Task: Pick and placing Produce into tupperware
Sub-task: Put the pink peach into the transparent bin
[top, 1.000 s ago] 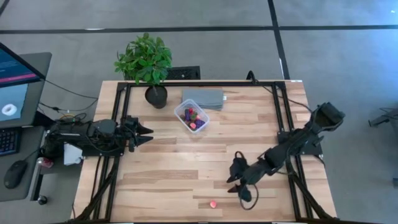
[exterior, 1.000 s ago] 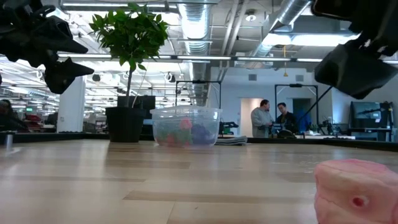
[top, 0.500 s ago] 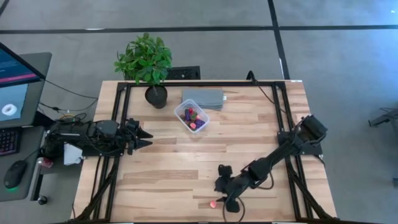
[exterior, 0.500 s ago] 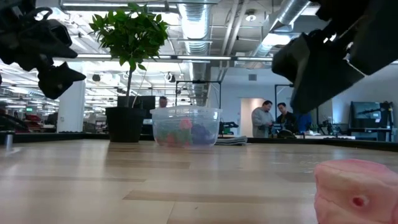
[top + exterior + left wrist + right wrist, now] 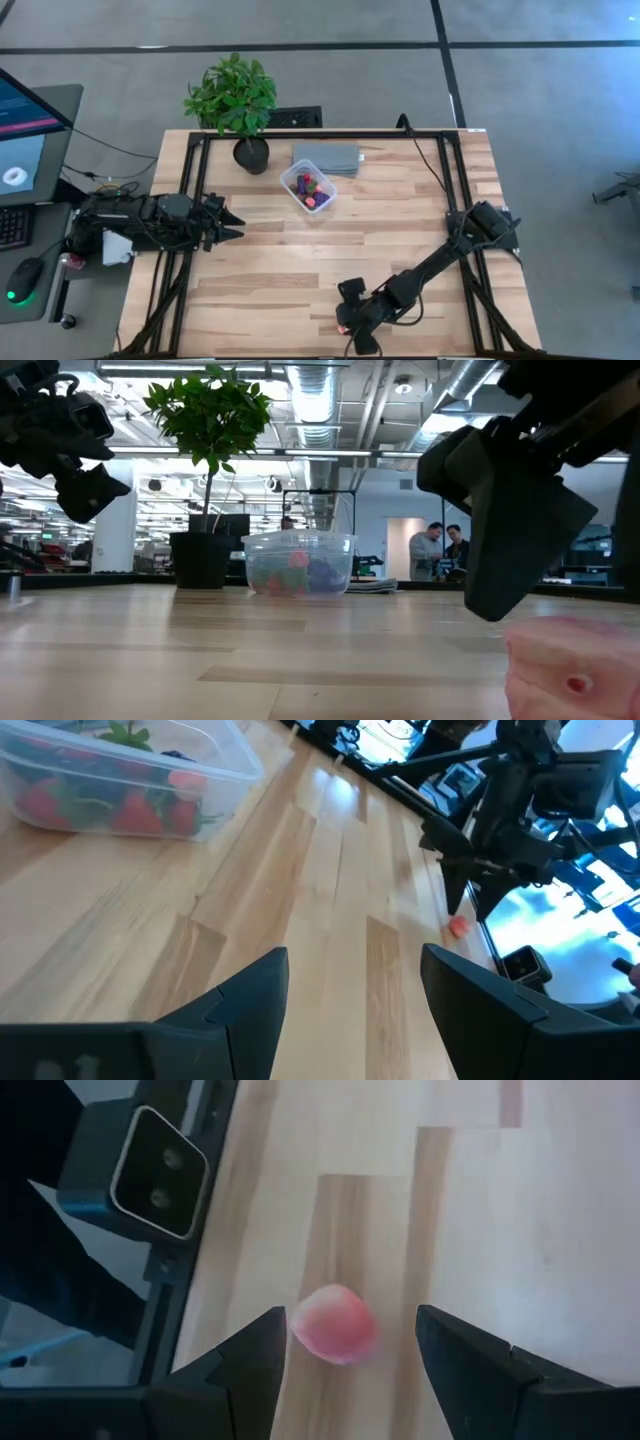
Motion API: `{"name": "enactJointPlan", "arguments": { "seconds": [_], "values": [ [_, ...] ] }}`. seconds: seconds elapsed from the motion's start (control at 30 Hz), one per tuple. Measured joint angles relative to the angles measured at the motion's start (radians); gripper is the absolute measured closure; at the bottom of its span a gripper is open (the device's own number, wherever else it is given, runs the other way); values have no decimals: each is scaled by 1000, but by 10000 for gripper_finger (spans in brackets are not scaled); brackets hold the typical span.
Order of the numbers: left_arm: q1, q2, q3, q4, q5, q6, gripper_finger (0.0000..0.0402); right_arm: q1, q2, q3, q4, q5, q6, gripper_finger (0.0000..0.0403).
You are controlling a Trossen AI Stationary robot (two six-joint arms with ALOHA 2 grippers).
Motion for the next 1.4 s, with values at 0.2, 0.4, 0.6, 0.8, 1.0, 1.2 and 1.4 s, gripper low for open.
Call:
{"name": "enactJointPlan", "arguments": {
  "seconds": [0.2,0.4,0.6,0.8,1.0,1.2,1.4],
  "values": [
    [0,0,0,0,1,1,183,19,10,19,-19,19,15,155],
    [0,0,0,0,1,1,183,20,10,18,-39,26,29,155],
    [0,0,0,0,1,1,183,24,10,18,-51,25,0,155],
    [0,0,0,-1,0,2,183,21,10,18,-52,24,-31,155],
    [0,0,0,-1,0,2,183,16,57,23,3,-34,-50,155],
    [0,0,0,-1,1,2,183,9,109,88,-5,-21,-46,155],
    [0,0,0,-1,1,2,183,6,120,99,-3,-20,-25,182]
  ]
}}
